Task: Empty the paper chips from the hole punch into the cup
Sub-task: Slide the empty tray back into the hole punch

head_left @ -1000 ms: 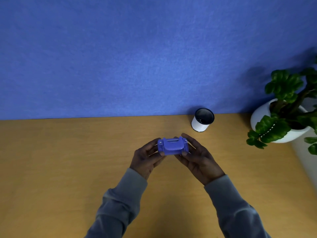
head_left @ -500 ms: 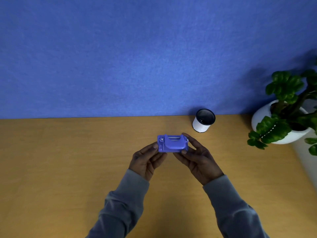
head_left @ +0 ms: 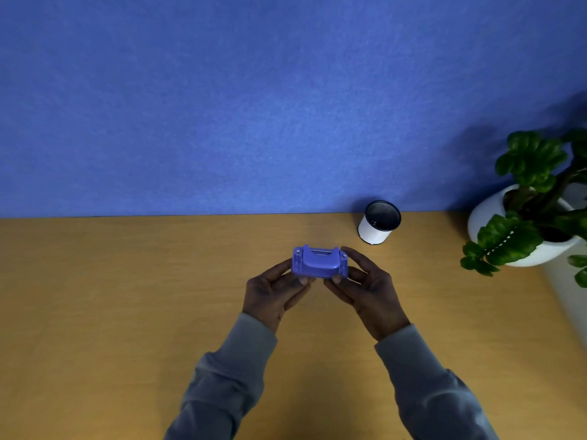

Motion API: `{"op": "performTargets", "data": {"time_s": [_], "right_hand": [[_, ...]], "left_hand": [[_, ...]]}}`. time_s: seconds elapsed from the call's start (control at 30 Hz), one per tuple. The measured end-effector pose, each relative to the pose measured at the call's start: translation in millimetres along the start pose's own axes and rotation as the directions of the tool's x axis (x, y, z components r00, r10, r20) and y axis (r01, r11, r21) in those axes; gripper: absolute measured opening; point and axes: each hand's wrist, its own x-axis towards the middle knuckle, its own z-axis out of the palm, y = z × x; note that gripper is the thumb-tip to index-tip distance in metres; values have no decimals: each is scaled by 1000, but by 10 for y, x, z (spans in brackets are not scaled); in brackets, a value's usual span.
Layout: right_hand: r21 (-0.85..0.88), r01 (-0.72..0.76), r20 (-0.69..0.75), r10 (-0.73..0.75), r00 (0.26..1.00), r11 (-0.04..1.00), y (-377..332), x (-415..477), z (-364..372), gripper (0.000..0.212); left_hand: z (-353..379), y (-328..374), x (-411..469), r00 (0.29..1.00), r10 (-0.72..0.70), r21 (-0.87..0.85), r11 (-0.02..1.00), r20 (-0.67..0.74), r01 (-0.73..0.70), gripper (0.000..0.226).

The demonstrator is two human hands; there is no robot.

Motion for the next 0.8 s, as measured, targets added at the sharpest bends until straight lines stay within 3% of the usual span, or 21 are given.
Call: {"op": "performTargets", "data": {"time_s": [0.13, 0.27, 0.57, 0.8], "right_hand": [[-110, 10, -7, -11, 1000, 994, 22, 7, 41, 62], [-181, 24, -64, -36, 997, 983, 99, 29, 79, 61], [-74, -24, -205, 9, 979, 997, 195, 82, 111, 49], [129, -49, -104, 63, 993, 990, 225, 181, 23, 41]], "left_hand": [[81, -25, 12, 988, 31, 10, 1000, -152, -30, 27], [119, -68, 19, 983, 47, 30, 999, -176, -42, 28], [116, -162, 62, 972, 53, 0, 999, -229, -55, 27], [-41, -188, 162, 987, 109, 83, 992, -117, -100, 33]]}}
